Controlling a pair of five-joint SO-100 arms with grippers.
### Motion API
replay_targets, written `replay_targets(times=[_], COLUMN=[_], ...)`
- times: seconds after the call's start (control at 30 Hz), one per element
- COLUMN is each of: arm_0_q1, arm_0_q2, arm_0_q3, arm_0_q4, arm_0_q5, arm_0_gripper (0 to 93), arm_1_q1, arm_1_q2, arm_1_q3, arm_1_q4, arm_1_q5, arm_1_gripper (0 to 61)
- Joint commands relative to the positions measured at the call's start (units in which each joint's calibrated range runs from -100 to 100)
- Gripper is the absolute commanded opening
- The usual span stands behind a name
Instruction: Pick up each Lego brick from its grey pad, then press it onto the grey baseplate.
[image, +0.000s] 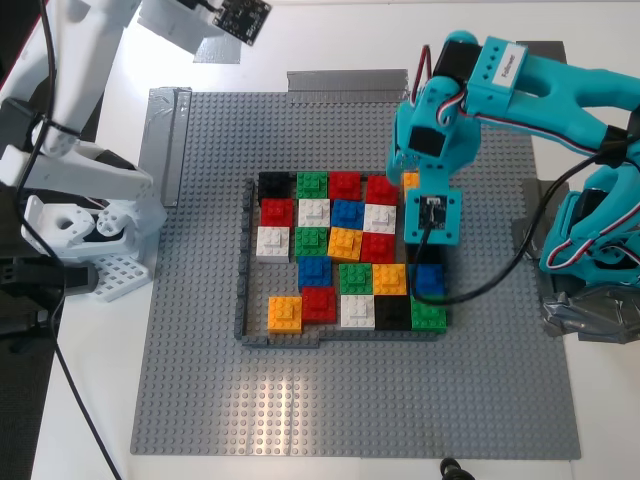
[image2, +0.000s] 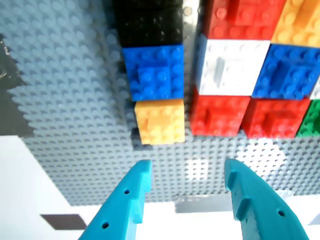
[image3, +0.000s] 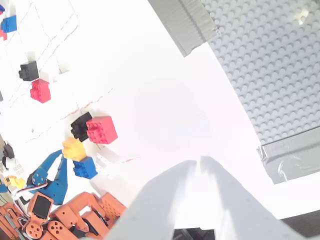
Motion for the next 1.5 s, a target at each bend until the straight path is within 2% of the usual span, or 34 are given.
replay_targets(times=[0.0,0.07,0.37,0.53,0.6,0.9,1.13,1.33,1.47], arm_0_q1=[4.26,7.09,21.52,28.13,30.74,42.20,49.82,56.56,59.97], arm_0_q2=[-1.39,-1.56,-8.34,-10.74,-11.00,-10.23,-10.14,-10.14,-10.14], arm_0_q3=[-6.82,-9.53,-14.59,-14.59,-14.59,-13.59,-11.61,-5.83,-2.04], arm_0_q4=[3.46,4.51,3.86,3.70,2.15,-9.48,-9.89,-9.97,-9.97], arm_0_q5=[-0.15,-0.15,-0.19,-0.19,-0.34,-6.74,-11.04,-11.38,-11.09], arm_0_gripper=[16.7,16.7,16.2,3.9,0.0,0.0,0.0,0.0,0.0], arm_1_q1=[-4.64,-5.51,-11.02,-14.50,-16.03,-22.19,-22.41,-21.32,-20.89], arm_1_q2=[3.36,4.22,13.40,14.52,14.95,18.38,17.09,13.06,12.80], arm_1_q3=[-8.82,-9.00,-20.47,-22.37,-21.82,-20.29,-16.77,-7.47,-7.47], arm_1_q4=[1.14,0.16,-0.33,0.32,0.49,-2.20,-4.39,-10.09,-8.71], arm_1_q5=[0.25,-0.63,1.37,0.10,0.00,0.73,0.78,1.17,1.42], arm_1_gripper=[0.2,0.2,0.2,0.2,0.2,0.1,0.1,0.1,0.1])
